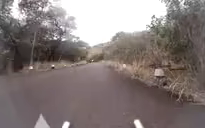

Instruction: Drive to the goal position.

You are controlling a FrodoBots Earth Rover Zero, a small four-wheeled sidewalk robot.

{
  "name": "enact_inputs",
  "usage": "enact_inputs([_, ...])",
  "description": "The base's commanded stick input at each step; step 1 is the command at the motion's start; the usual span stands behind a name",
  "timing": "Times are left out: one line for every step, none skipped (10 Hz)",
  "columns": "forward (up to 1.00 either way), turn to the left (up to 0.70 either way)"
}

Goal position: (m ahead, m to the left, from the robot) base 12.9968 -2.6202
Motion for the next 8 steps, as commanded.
enact_inputs([0.5,-0.06])
enact_inputs([0.5,-0.42])
enact_inputs([0.5,-0.5])
enact_inputs([0.5,-0.5])
enact_inputs([0.5,-0.5])
enact_inputs([0.5,-0.5])
enact_inputs([0.5,0.0])
enact_inputs([0.5,0.0])
